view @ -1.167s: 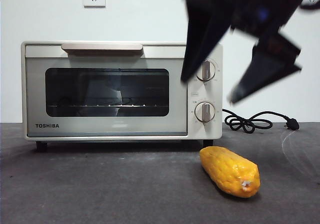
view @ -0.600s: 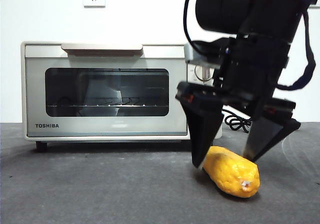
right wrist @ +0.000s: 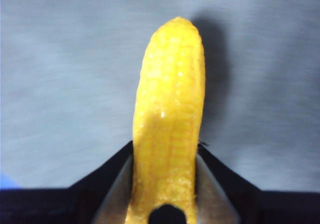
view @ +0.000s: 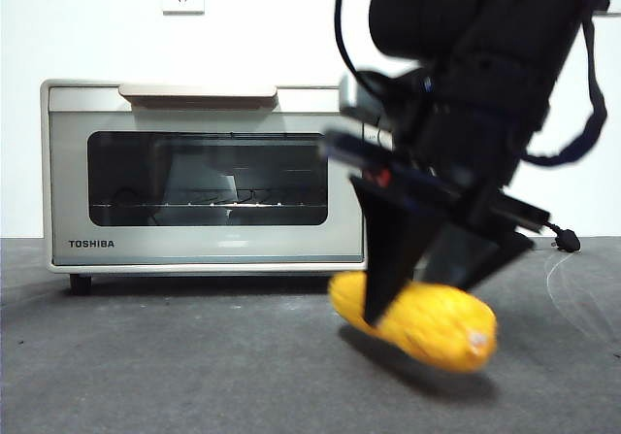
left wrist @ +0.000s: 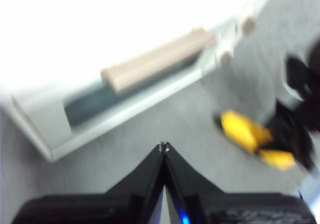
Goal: Take the corn from the table,put the corn in the oven
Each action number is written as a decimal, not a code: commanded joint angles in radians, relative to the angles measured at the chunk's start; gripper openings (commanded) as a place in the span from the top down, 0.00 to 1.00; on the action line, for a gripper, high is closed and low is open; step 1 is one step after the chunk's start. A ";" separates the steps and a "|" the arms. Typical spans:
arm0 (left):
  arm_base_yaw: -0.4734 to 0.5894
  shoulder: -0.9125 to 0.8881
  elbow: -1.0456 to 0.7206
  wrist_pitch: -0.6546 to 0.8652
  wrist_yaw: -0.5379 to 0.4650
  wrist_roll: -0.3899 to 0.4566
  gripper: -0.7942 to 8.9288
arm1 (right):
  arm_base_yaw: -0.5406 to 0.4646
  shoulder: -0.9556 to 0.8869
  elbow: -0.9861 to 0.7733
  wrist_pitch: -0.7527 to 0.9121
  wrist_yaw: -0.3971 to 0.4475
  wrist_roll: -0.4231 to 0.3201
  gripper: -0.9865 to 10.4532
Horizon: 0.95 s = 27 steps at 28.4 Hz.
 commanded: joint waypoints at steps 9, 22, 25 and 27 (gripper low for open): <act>-0.075 0.211 0.000 0.293 0.007 -0.068 0.92 | 0.134 -0.303 0.108 -0.012 -0.031 0.039 0.92; -0.133 0.370 0.000 0.450 0.002 -0.068 0.92 | 0.146 -0.478 0.252 -0.140 0.043 0.027 0.92; -0.134 0.389 0.000 0.452 -0.004 -0.068 0.92 | 0.146 -0.498 0.261 -0.163 0.069 0.027 0.92; -0.137 0.396 0.000 0.443 -0.004 -0.068 0.92 | 0.146 -0.507 0.267 -0.176 0.084 0.026 0.92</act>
